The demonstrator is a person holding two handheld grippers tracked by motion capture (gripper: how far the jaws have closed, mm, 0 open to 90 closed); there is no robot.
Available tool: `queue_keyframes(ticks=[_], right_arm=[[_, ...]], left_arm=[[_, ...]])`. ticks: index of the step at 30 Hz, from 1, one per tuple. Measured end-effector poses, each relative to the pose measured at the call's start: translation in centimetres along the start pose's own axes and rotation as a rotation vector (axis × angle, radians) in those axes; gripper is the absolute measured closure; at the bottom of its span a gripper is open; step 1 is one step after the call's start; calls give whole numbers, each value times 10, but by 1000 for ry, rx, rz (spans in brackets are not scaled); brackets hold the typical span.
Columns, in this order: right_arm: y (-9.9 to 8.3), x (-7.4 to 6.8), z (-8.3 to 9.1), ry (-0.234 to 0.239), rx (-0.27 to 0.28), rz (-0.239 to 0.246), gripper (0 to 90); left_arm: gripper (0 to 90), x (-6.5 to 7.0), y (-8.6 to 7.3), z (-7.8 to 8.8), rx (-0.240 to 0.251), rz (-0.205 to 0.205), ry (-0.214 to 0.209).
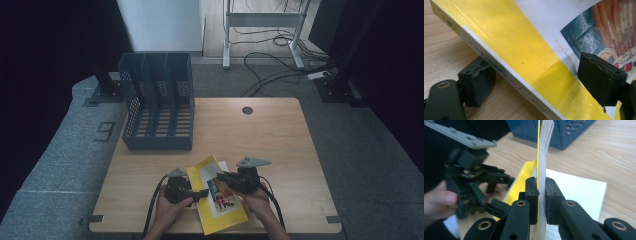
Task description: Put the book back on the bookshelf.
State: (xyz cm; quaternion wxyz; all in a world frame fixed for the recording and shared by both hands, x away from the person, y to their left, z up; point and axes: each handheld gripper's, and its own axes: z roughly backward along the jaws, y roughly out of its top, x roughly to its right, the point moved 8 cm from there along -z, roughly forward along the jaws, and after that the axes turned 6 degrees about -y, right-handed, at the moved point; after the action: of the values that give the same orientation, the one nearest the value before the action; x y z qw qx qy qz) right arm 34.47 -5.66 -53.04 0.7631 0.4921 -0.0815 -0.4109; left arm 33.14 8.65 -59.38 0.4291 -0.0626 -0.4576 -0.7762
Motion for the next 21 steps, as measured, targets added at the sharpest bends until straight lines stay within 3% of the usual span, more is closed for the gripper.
queue_keyframes(ticks=[1,2,7,9,12,17,19,21], right_arm=[[-2,2,-2,-20,-13,7,818],[-4,6,-4,-71,-28,34,814],[-17,14,-17,-152,-91,82,739],[-20,17,-20,-178,-116,109,660],[-27,19,-25,-232,-171,169,453],[-33,27,-33,-286,-202,144,267],[-34,31,-34,-312,-204,143,244],[-34,33,-36,-305,-205,126,235]], left_arm=[[190,-1,0,0,3,1,7],[208,-1,0,0,7,-2,15],[271,-1,0,-1,9,-25,51],[284,-2,0,-1,12,-15,47],[302,-2,0,0,13,-5,43],[309,-2,0,-1,15,-5,44],[309,-2,0,-1,14,-7,45],[303,-2,0,-1,15,-8,37]])
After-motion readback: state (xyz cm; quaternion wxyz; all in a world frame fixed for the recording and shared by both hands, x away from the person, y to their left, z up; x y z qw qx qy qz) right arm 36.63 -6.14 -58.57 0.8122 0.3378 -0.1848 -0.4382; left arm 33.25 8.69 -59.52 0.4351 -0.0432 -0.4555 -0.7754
